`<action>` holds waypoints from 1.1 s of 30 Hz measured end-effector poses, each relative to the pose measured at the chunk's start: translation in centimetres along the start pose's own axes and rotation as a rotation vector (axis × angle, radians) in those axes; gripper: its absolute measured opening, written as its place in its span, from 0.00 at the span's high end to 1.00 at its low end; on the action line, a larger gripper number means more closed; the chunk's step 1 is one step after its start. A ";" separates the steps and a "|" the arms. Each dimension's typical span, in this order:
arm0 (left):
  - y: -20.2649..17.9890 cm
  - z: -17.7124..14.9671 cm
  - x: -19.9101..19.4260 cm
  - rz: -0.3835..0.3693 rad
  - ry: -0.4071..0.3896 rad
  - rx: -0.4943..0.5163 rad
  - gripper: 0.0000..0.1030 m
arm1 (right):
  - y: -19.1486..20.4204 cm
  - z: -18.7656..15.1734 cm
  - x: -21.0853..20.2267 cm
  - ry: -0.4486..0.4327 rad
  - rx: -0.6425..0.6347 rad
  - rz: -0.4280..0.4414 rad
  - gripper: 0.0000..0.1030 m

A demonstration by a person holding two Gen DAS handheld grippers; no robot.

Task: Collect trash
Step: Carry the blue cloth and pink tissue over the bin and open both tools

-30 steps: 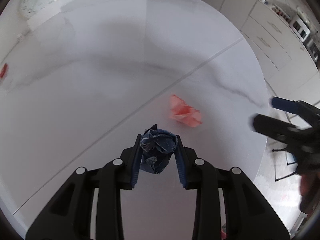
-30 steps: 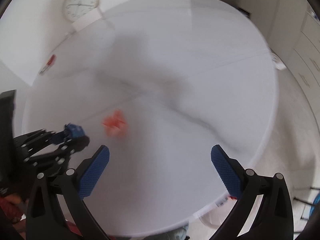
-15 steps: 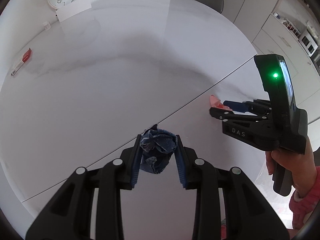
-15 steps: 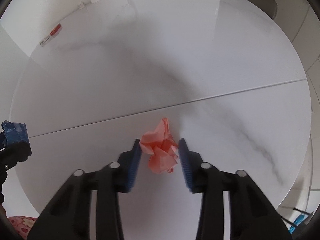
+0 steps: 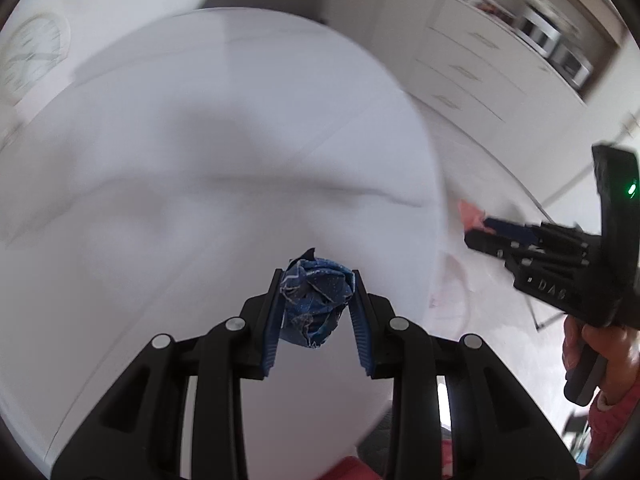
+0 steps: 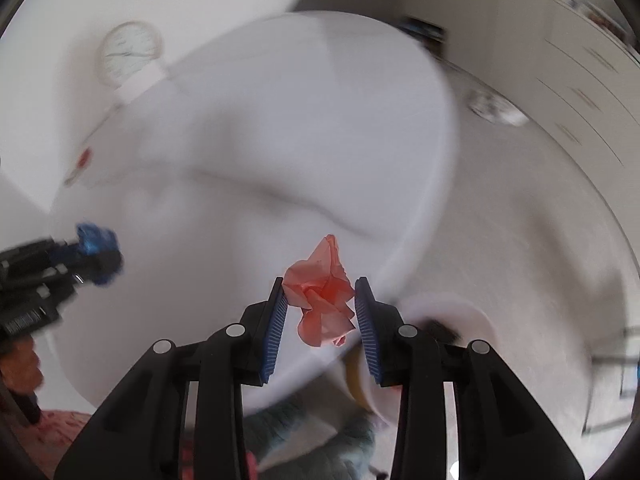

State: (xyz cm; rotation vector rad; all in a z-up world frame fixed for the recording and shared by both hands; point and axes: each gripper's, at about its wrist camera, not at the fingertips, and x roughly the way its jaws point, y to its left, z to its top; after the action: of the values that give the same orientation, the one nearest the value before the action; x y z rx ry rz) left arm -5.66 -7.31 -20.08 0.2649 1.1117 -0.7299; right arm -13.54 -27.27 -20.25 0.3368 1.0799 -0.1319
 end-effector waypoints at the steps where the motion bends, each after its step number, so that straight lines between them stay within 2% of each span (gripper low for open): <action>1: -1.6 0.2 0.4 -0.017 0.006 0.028 0.70 | -2.2 -1.2 -0.1 0.014 0.036 -0.020 0.65; 6: -7.7 0.7 2.2 -0.050 0.044 0.126 0.70 | -10.3 -5.8 2.8 0.125 0.158 -0.071 0.65; 8: -9.7 0.6 3.0 -0.053 0.067 0.147 0.70 | -12.7 -7.5 4.9 0.175 0.182 -0.067 0.59; 9: -10.4 0.5 3.2 -0.054 0.076 0.153 0.70 | -13.5 -8.1 5.7 0.193 0.188 -0.068 0.37; 10: -11.1 0.4 3.4 -0.055 0.084 0.158 0.70 | -14.2 -8.6 6.2 0.204 0.192 -0.082 0.09; 11: -11.8 0.2 3.7 -0.052 0.095 0.163 0.70 | -14.7 -9.0 6.7 0.213 0.194 -0.106 0.02; 13: -12.6 0.0 4.2 -0.049 0.109 0.168 0.70 | -15.5 -9.7 7.5 0.217 0.185 -0.132 0.02; 18: -14.9 0.4 5.7 -0.047 0.145 0.170 0.70 | -15.5 -10.0 8.4 0.236 0.215 -0.105 0.02; 22: -15.8 0.5 6.8 -0.050 0.164 0.181 0.69 | -18.2 -11.3 6.8 0.224 0.231 -0.089 0.02; 31: -21.4 0.0 10.9 -0.095 0.235 0.230 0.69 | -21.1 -12.4 3.9 0.195 0.243 -0.110 0.02; 32: -22.2 -0.2 11.6 -0.095 0.245 0.238 0.68 | -21.6 -12.6 3.6 0.194 0.245 -0.116 0.02; 33: -22.7 -0.3 12.1 -0.096 0.256 0.245 0.58 | -22.1 -12.8 3.5 0.196 0.246 -0.121 0.02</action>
State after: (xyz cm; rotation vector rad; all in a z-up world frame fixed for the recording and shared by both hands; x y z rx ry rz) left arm -17.77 -28.81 -27.37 0.5270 1.2843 -0.9376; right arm -28.61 -43.58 -33.32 0.5138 1.2815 -0.3469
